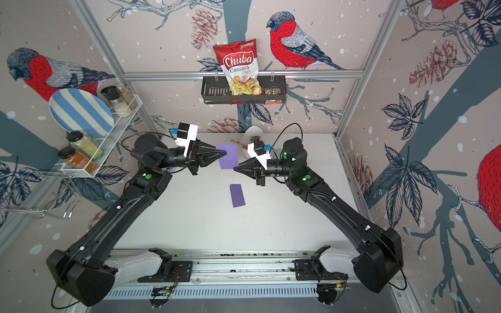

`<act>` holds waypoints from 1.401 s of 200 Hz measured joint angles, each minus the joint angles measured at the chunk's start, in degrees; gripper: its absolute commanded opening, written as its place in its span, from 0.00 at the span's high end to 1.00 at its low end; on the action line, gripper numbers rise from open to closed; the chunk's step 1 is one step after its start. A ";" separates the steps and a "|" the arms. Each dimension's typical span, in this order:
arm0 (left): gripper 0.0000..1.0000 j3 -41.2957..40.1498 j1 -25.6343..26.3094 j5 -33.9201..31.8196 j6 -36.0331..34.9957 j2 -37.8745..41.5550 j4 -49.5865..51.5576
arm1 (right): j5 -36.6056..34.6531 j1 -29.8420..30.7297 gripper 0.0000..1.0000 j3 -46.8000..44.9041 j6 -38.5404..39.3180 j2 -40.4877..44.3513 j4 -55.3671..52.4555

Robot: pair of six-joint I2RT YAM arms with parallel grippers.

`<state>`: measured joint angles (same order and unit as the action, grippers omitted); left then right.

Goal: Fold the square paper along the opposite sides
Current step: Smooth out the paper.

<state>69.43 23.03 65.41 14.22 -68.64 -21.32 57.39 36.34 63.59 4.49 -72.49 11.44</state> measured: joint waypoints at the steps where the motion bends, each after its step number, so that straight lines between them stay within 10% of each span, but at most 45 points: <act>1: 1.00 0.00 0.00 0.00 0.00 0.00 0.00 | -0.02 0.00 1.00 0.00 0.04 0.00 0.00; 42: 1.00 -0.09 0.00 0.02 0.00 0.15 0.17 | -0.22 0.02 0.89 -0.39 0.04 0.17 0.07; 99: 1.00 -0.09 0.00 0.00 -0.02 0.46 0.15 | -1.01 0.11 1.00 -0.83 0.09 0.26 0.02; 119: 1.00 -0.09 0.00 0.02 -0.02 0.44 0.76 | -1.25 0.11 0.82 -1.29 0.07 0.28 0.17; 132: 1.00 -0.09 0.00 -0.07 -0.04 0.42 0.52 | -1.62 0.11 1.00 -1.68 0.22 0.28 0.00; 196: 1.00 -0.09 0.00 -0.11 -0.04 0.39 0.35 | -2.08 0.11 1.00 -1.90 0.26 1.51 -1.33; 227: 1.00 -0.09 0.00 -0.26 -0.04 0.39 0.35 | -2.58 0.13 0.63 -2.03 0.37 1.97 -1.60; 280: 1.00 -0.63 0.00 -0.50 -0.09 0.26 0.28 | -4.52 -1.90 0.43 -1.20 1.36 3.74 -3.10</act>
<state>68.79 23.03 64.90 14.13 -68.38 -21.04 52.86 34.44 62.39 5.85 -68.75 8.34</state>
